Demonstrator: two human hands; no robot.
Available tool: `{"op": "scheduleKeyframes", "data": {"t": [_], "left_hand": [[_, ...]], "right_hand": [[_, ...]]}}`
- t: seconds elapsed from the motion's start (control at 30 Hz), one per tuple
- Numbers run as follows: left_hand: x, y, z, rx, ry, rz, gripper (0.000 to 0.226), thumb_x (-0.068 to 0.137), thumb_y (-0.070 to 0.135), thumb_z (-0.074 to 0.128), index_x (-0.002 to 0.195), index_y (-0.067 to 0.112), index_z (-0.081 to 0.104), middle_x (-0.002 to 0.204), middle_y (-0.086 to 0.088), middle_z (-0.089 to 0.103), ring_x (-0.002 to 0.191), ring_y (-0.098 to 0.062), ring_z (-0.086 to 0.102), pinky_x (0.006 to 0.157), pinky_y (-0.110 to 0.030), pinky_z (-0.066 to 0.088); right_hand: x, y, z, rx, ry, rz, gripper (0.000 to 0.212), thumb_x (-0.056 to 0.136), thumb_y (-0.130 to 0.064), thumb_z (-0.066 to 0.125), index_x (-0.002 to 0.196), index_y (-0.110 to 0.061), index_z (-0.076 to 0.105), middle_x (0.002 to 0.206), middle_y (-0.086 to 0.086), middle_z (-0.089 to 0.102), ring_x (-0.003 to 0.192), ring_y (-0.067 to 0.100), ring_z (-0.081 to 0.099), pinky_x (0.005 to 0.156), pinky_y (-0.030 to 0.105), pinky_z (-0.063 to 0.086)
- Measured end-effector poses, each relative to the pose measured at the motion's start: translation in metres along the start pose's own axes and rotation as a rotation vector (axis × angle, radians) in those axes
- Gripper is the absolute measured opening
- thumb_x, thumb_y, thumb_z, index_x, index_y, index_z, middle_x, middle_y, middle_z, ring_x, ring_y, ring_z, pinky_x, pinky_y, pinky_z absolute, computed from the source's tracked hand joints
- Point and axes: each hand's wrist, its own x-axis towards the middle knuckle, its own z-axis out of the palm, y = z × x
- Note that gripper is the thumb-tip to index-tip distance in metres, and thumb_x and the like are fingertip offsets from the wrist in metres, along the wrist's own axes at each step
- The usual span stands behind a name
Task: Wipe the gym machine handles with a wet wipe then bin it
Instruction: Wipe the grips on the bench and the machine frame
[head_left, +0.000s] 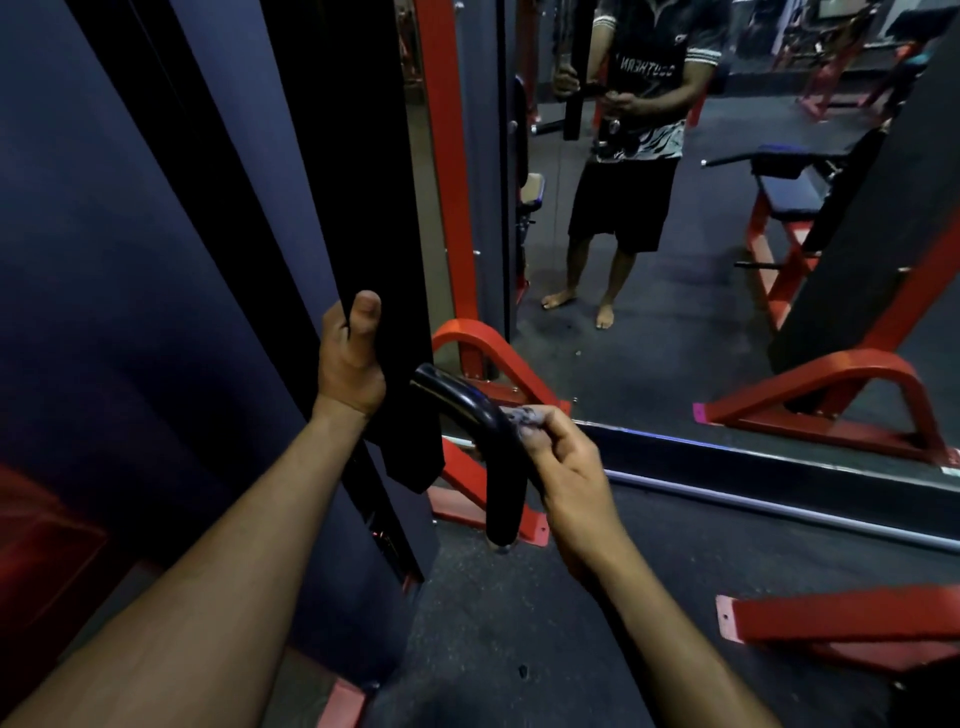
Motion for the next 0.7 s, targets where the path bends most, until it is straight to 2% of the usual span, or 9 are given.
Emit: {"op": "scheduleKeyframes", "data": {"t": [0.07, 0.17, 0.23, 0.3, 0.37, 0.4, 0.5, 0.63, 0.7], "left_hand": [[-0.002, 0.002, 0.003, 0.003, 0.001, -0.016, 0.072, 0.069, 0.098, 0.043, 0.063, 0.026, 0.037, 0.051, 0.022, 0.042, 0.049, 0.006, 0.037, 0.051, -0.015, 0.029], [-0.003, 0.002, 0.006, -0.018, -0.001, -0.034, 0.064, 0.068, 0.098, 0.044, 0.055, 0.036, 0.048, 0.051, 0.023, 0.043, 0.049, 0.006, 0.037, 0.051, -0.015, 0.029], [-0.003, 0.002, 0.004, -0.009, 0.009, -0.007, 0.064, 0.070, 0.098, 0.042, 0.056, 0.035, 0.046, 0.050, 0.023, 0.042, 0.048, 0.006, 0.036, 0.050, -0.016, 0.028], [-0.001, 0.001, 0.002, -0.031, 0.022, -0.010, 0.062, 0.069, 0.098, 0.044, 0.055, 0.038, 0.049, 0.052, 0.020, 0.041, 0.051, 0.004, 0.035, 0.052, -0.024, 0.027], [-0.001, 0.000, 0.001, -0.027, 0.019, -0.038, 0.059, 0.070, 0.097, 0.045, 0.055, 0.040, 0.050, 0.055, 0.019, 0.040, 0.054, -0.001, 0.035, 0.054, -0.033, 0.025], [-0.001, -0.001, 0.001, -0.023, 0.018, -0.040, 0.059, 0.070, 0.097, 0.045, 0.055, 0.039, 0.049, 0.056, 0.019, 0.040, 0.054, -0.001, 0.035, 0.054, -0.032, 0.025], [-0.001, -0.001, 0.001, -0.043, 0.027, -0.011, 0.063, 0.069, 0.097, 0.045, 0.060, 0.034, 0.046, 0.055, 0.019, 0.041, 0.054, 0.002, 0.034, 0.054, -0.027, 0.027], [-0.001, -0.001, 0.005, -0.064, 0.005, -0.017, 0.063, 0.071, 0.095, 0.046, 0.062, 0.033, 0.042, 0.055, 0.019, 0.041, 0.053, 0.002, 0.035, 0.054, -0.026, 0.028], [0.000, -0.003, 0.004, -0.062, 0.007, -0.003, 0.063, 0.073, 0.094, 0.045, 0.066, 0.032, 0.039, 0.054, 0.020, 0.040, 0.053, 0.004, 0.033, 0.052, -0.022, 0.027]], "right_hand": [[-0.008, 0.006, -0.008, 0.014, -0.003, -0.016, 0.016, 0.102, -0.003, 0.050, 0.108, -0.006, 0.064, 0.106, 0.012, 0.070, 0.101, 0.019, 0.066, 0.095, 0.038, 0.051], [-0.007, 0.023, -0.019, -0.043, -0.071, 0.022, 0.019, 0.099, 0.002, 0.051, 0.105, -0.011, 0.065, 0.106, 0.013, 0.070, 0.107, 0.031, 0.067, 0.100, 0.051, 0.049], [-0.009, 0.035, -0.024, -0.103, -0.148, 0.087, 0.019, 0.100, -0.002, 0.053, 0.109, -0.014, 0.066, 0.110, 0.010, 0.072, 0.112, 0.032, 0.067, 0.104, 0.055, 0.048], [-0.007, 0.030, -0.025, -0.120, -0.182, 0.127, 0.023, 0.100, -0.001, 0.053, 0.113, -0.012, 0.068, 0.112, 0.009, 0.074, 0.110, 0.024, 0.069, 0.100, 0.044, 0.053], [-0.001, 0.015, -0.019, -0.080, -0.194, 0.145, 0.020, 0.101, -0.001, 0.050, 0.110, -0.002, 0.068, 0.105, 0.013, 0.074, 0.095, 0.019, 0.070, 0.085, 0.029, 0.055], [0.005, 0.006, -0.015, -0.045, -0.191, 0.161, 0.021, 0.102, -0.002, 0.048, 0.109, 0.003, 0.067, 0.101, 0.017, 0.073, 0.090, 0.020, 0.069, 0.082, 0.029, 0.055], [0.028, -0.022, 0.002, 0.049, -0.150, 0.202, 0.026, 0.101, 0.002, 0.045, 0.107, 0.006, 0.069, 0.091, 0.018, 0.070, 0.087, 0.028, 0.066, 0.089, 0.043, 0.055], [0.040, -0.036, 0.011, 0.040, -0.124, 0.176, 0.029, 0.098, 0.000, 0.045, 0.096, -0.004, 0.074, 0.082, 0.011, 0.070, 0.076, 0.021, 0.066, 0.074, 0.029, 0.053], [0.034, -0.027, 0.013, 0.118, -0.075, 0.176, 0.029, 0.097, -0.001, 0.046, 0.093, -0.007, 0.074, 0.083, 0.010, 0.070, 0.079, 0.020, 0.065, 0.078, 0.032, 0.054]]}}
